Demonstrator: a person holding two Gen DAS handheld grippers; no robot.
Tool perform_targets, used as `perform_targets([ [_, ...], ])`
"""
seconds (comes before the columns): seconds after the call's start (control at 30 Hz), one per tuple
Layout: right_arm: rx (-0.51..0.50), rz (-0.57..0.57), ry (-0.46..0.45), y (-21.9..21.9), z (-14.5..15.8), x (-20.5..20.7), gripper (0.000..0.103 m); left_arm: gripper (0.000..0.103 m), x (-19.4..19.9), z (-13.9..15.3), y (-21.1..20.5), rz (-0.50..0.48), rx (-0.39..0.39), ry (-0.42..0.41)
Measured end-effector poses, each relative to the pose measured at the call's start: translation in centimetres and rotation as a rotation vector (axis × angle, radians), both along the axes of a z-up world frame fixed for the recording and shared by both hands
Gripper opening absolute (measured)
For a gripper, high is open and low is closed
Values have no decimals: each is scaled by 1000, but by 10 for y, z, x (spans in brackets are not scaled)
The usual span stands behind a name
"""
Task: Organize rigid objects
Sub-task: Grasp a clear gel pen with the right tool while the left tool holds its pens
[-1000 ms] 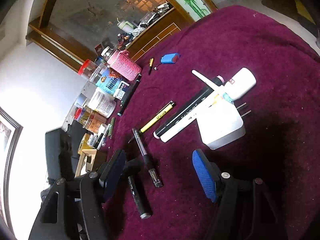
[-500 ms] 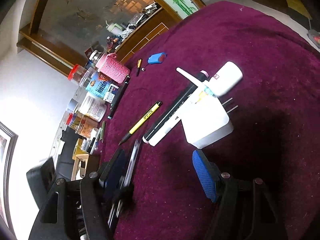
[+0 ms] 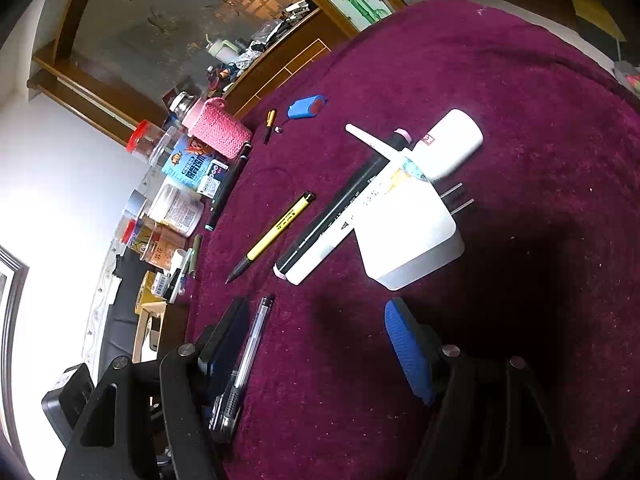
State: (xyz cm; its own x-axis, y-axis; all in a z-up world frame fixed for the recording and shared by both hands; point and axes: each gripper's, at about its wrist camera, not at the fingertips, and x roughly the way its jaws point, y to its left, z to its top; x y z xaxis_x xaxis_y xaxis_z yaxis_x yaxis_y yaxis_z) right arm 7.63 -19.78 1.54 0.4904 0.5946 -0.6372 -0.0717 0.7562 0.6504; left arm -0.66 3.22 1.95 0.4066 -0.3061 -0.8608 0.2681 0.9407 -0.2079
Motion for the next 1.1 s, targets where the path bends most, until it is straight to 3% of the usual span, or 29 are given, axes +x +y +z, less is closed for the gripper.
perform_targets([
  [0.13,-9,1,-2,1,0,0,74,36,-3,-2,11,42,48,-20],
  [0.17,-12,1,-4,2,0,0,74,32,-3,-2,10,49,75,-31],
  [0.37,-32,5,-15,5,1,-1,74,32,-2,-7,-30,30,318,-160],
  [0.43,-38,8,-21,6,1,-2,74,32,0,-8,-35,41,337,-185],
  [0.5,-45,9,-27,6,1,-1,74,20,2,-7,-30,50,282,-172],
  [0.53,-49,11,-30,7,1,-1,74,14,3,-7,-24,48,212,-146],
  [0.67,-82,19,-50,11,3,-4,74,14,-10,9,7,92,26,-135],
  [0.8,-187,69,-127,34,18,-14,74,14,-35,30,36,128,-76,-171],
  [0.97,-315,167,-139,95,35,-37,73,14,-64,50,79,179,-190,-207],
  [1.03,-388,214,-119,125,30,-43,67,14,-75,57,93,190,-218,-231],
  [1.1,-461,231,-95,146,20,-44,52,14,-84,62,106,202,-245,-251],
])
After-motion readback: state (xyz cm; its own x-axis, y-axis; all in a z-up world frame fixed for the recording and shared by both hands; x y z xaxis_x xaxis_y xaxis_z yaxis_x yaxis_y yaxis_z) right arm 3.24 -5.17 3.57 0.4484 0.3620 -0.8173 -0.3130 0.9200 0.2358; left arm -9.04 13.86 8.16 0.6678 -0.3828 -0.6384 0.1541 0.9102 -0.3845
